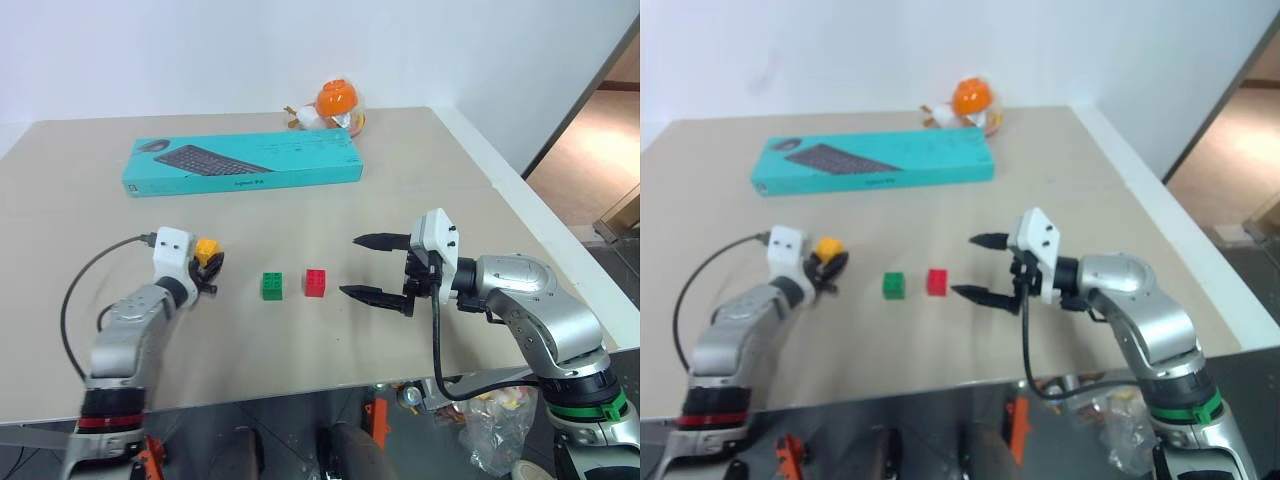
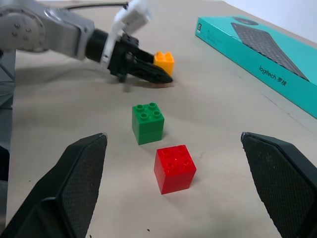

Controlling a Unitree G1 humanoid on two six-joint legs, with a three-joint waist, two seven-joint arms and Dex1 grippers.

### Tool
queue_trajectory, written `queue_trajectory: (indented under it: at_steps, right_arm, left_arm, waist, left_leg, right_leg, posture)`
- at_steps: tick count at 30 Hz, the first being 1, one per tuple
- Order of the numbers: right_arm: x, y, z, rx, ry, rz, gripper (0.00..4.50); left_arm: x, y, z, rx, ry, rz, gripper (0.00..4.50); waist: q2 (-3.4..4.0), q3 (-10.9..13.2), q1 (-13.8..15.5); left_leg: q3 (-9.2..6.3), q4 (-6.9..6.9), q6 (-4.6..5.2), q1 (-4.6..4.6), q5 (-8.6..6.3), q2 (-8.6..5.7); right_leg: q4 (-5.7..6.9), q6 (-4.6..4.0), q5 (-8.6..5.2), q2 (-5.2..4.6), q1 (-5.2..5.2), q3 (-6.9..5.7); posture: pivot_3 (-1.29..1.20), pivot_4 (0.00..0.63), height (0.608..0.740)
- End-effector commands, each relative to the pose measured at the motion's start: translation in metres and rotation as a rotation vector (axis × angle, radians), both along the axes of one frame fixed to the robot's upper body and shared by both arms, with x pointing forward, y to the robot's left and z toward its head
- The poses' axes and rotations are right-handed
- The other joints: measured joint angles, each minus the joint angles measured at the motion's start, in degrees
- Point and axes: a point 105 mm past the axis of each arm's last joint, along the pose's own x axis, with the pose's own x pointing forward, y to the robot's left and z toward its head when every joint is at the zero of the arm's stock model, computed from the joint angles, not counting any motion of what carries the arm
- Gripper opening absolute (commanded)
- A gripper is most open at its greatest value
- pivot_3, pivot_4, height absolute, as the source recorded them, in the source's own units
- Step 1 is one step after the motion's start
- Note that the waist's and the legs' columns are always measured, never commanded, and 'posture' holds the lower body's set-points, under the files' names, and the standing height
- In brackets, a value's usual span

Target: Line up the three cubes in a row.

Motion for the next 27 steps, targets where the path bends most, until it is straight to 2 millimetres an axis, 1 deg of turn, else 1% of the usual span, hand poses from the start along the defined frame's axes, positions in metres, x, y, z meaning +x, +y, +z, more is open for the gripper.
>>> queue_trajectory:
  at_steps: [1, 2, 4, 7, 11, 13, 16, 20, 25, 27]
  right_arm:
    - [-0.002, 0.002, 0.011, 0.007, -0.053, 0.019, 4.5]
    - [-0.002, 0.001, 0.011, 0.006, -0.054, 0.018, 4.5]
    - [-0.003, 0.001, 0.011, 0.004, -0.055, 0.015, 4.5]
    - [-0.004, 0.0, 0.01, 0.003, -0.056, 0.008, 4.5]
    - [-0.008, -0.003, 0.009, 0.002, -0.052, -0.006, 4.5]
    - [-0.009, -0.004, 0.008, 0.0, -0.05, -0.009, 4.5]
    - [-0.009, -0.005, 0.008, -0.004, -0.048, -0.01, 4.5]
    - [-0.008, -0.005, 0.009, -0.008, -0.046, -0.007, 4.5]
    - [-0.009, -0.005, 0.008, -0.013, -0.04, 0.001, 4.5]
    - [-0.009, -0.004, 0.008, -0.013, -0.039, 0.002, 4.5]
  left_arm:
    - [-0.009, 0.003, 0.0, 0.063, -0.005, -0.145, 1.35]
    - [-0.011, 0.005, -0.001, 0.073, 0.001, -0.161, 1.35]
    - [-0.01, 0.01, 0.001, 0.069, -0.02, -0.133, 1.35]
    - [-0.011, 0.013, 0.003, 0.035, -0.061, -0.035, 1.35]
    - [-0.03, -0.003, 0.011, -0.04, -0.191, 0.072, 1.35]
    - [-0.038, -0.009, 0.011, -0.059, -0.209, 0.107, 1.35]
    - [-0.049, -0.022, 0.012, -0.065, -0.231, 0.109, 1.35]
    - [-0.053, -0.026, 0.012, -0.109, -0.229, 0.16, 1.35]
    - [-0.059, -0.049, 0.014, -0.145, -0.199, 0.137, 1.35]
    - [-0.062, -0.05, 0.012, -0.144, -0.172, 0.159, 1.35]
  waist:
    - [0.0, 0.0, 0.01]
    - [0.0, 0.0, 0.04]
    - [0.0, 0.0, 0.06]
    - [0.0, 0.0, 0.06]
    - [-0.02, -0.01, 0.06]
    - [-0.04, -0.01, 0.08]
    - [-0.06, -0.02, 0.08]
    - [-0.07, -0.03, 0.08]
    - [-0.07, -0.03, 0.08]
    - [-0.07, -0.03, 0.08]
  left_leg:
    - [0.0, -0.01, 0.0, 0.0, 0.0, 0.01]
    - [0.0, -0.02, 0.0, 0.0, 0.0, 0.01]
    - [0.01, -0.02, 0.0, -0.02, 0.0, 0.0]
    - [0.03, -0.02, 0.0, -0.05, 0.0, 0.07]
    - [0.03, -0.02, 0.01, -0.06, -0.03, 0.08]
    - [0.03, -0.02, 0.02, -0.09, -0.05, 0.05]
    - [0.04, 0.0, 0.03, -0.04, -0.04, 0.03]
    - [0.02, 0.0, 0.06, 0.05, 0.0, -0.01]
    - [-0.01, 0.01, 0.1, 0.05, 0.04, -0.02]
    - [0.02, 0.01, 0.1, 0.04, 0.04, -0.05]
  right_leg:
    - [0.0, -0.02, -0.01, 0.0, 0.0, 0.0]
    - [0.0, -0.03, -0.02, -0.02, 0.0, 0.0]
    - [-0.01, -0.04, -0.03, -0.05, -0.02, -0.01]
    - [-0.03, 0.01, -0.04, -0.18, -0.01, 0.0]
    - [-0.1, 0.16, -0.06, -0.32, -0.01, 0.09]
    - [-0.1, 0.23, -0.09, -0.37, -0.01, 0.2]
    - [-0.09, 0.13, -0.01, -0.29, 0.01, 0.19]
    - [-0.09, 0.02, 0.06, -0.24, 0.07, 0.1]
    - [-0.09, -0.02, 0.1, -0.11, 0.06, 0.07]
    - [-0.09, 0.0, 0.09, -0.12, 0.06, 0.09]
  posture:
    - [0.0, 0.15, 0.74]
    - [0.0, 0.15, 0.74]
    - [0.0, 0.15, 0.74]
    - [0.0, 0.15, 0.74]
    - [0.0, 0.15, 0.74]
    - [0.0, 0.15, 0.74]
    - [0.0, 0.15, 0.74]
    - [0.0, 0.15, 0.74]
    - [0.0, 0.15, 0.74]
    - [0.0, 0.15, 0.74]
